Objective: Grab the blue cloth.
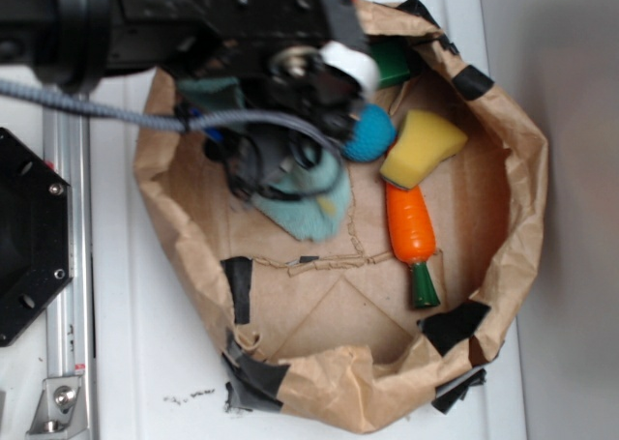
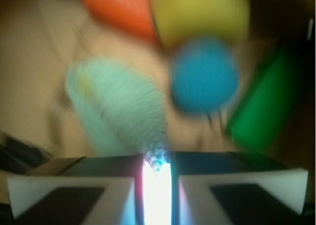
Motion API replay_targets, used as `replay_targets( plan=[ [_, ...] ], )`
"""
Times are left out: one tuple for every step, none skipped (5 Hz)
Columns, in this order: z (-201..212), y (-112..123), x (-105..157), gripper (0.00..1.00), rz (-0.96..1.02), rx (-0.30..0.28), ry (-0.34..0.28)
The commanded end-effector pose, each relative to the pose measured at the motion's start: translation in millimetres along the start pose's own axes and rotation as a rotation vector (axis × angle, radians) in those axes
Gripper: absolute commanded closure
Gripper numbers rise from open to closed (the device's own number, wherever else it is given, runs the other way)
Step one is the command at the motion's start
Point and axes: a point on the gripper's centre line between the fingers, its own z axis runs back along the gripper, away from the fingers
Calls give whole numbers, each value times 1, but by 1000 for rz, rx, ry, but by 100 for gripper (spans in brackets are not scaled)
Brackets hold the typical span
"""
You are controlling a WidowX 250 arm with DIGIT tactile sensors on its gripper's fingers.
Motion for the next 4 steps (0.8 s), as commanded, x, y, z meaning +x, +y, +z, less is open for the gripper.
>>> replay_targets(
  plan=[
    [81,-28,32,100,394,90,24],
    [93,-40,29,100,388,68,-10],
    [93,-41,23,100,392,4,-33],
    [94,-44,19,100,413,15,-33]
  ],
)
